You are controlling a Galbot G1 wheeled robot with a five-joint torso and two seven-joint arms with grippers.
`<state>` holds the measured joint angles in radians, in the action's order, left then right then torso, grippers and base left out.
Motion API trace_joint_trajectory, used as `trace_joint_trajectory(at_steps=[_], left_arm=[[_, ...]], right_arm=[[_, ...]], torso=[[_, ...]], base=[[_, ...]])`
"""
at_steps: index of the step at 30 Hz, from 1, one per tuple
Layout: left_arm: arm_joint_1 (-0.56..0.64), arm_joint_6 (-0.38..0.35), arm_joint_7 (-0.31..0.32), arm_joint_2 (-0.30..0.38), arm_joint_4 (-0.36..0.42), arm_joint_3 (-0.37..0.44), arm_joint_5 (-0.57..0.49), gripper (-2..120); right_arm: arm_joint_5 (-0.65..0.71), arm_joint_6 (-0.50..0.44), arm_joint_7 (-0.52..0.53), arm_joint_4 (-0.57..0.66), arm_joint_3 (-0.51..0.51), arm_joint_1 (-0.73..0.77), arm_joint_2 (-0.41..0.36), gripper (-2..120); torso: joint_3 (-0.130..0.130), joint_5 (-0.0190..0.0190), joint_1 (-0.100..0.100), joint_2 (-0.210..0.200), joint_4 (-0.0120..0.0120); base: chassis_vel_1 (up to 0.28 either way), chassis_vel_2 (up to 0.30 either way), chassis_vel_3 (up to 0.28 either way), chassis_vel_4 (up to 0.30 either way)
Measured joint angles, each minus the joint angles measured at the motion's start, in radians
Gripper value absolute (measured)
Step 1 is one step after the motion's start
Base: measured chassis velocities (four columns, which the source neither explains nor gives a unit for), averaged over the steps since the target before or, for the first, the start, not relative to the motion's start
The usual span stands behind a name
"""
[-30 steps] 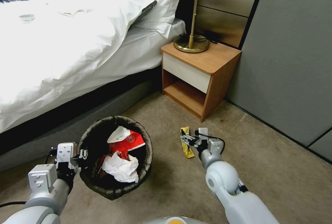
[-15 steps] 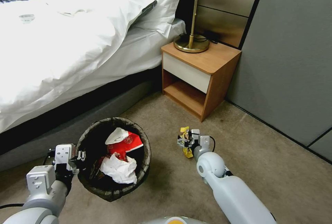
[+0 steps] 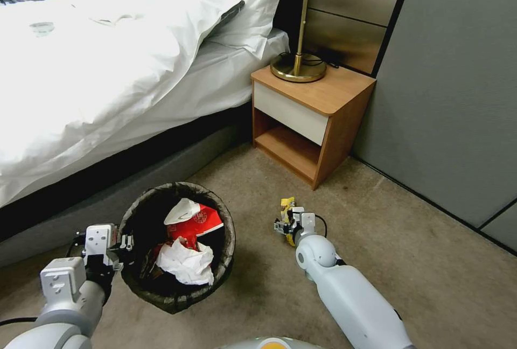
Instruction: Pick up the trash bin, then pick up the garbage from the floor and place it into the trash bin.
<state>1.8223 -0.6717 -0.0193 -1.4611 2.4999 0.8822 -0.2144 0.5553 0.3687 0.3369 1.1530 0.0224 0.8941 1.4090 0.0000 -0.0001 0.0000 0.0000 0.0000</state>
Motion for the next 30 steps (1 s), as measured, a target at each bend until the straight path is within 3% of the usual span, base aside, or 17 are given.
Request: trace_joint_trajectory(at_steps=[9, 14, 18, 20, 24, 30], left_arm=[[-0.002, 0.000, -0.002, 0.001, 0.000, 0.001, -0.002, 1], [-0.001, 0.000, -0.002, 0.000, 0.000, 0.002, -0.002, 1], [0.000, 0.000, -0.002, -0.001, 0.000, 0.002, -0.002, 1], [0.000, 0.000, -0.003, -0.002, 0.000, 0.002, -0.002, 1], [0.000, 0.000, -0.003, -0.003, 0.000, 0.002, -0.001, 1], [0.002, 0.000, -0.004, -0.004, 0.000, 0.001, 0.001, 1]], right_arm=[[-0.060, -0.061, -0.049, -0.204, 0.003, -0.090, 0.067, 100], [-0.064, -0.071, -0.053, -0.231, 0.006, -0.104, 0.080, 100], [-0.067, -0.075, -0.056, -0.228, 0.007, -0.098, 0.083, 88], [-0.073, -0.075, -0.057, -0.207, 0.006, -0.081, 0.079, 75], [-0.074, -0.075, -0.057, -0.201, 0.006, -0.076, 0.078, 67], [-0.074, -0.077, -0.060, -0.211, 0.004, -0.074, 0.077, 38]], torso=[[0.000, 0.0000, 0.000, 0.000, 0.0001], [0.000, 0.0000, 0.000, 0.000, 0.0000], [0.000, -0.0001, 0.000, 0.000, 0.0000], [0.000, 0.0001, 0.000, 0.000, -0.0001], [0.000, 0.0002, 0.000, 0.000, -0.0001], [0.000, 0.0001, 0.000, 0.000, -0.0001]], base=[[0.000, 0.000, 0.000, 0.000], [0.000, 0.000, 0.000, 0.000], [0.000, 0.000, 0.000, 0.000], [0.000, 0.000, 0.000, 0.000], [0.000, 0.000, 0.000, 0.000], [0.000, 0.000, 0.000, 0.000]])
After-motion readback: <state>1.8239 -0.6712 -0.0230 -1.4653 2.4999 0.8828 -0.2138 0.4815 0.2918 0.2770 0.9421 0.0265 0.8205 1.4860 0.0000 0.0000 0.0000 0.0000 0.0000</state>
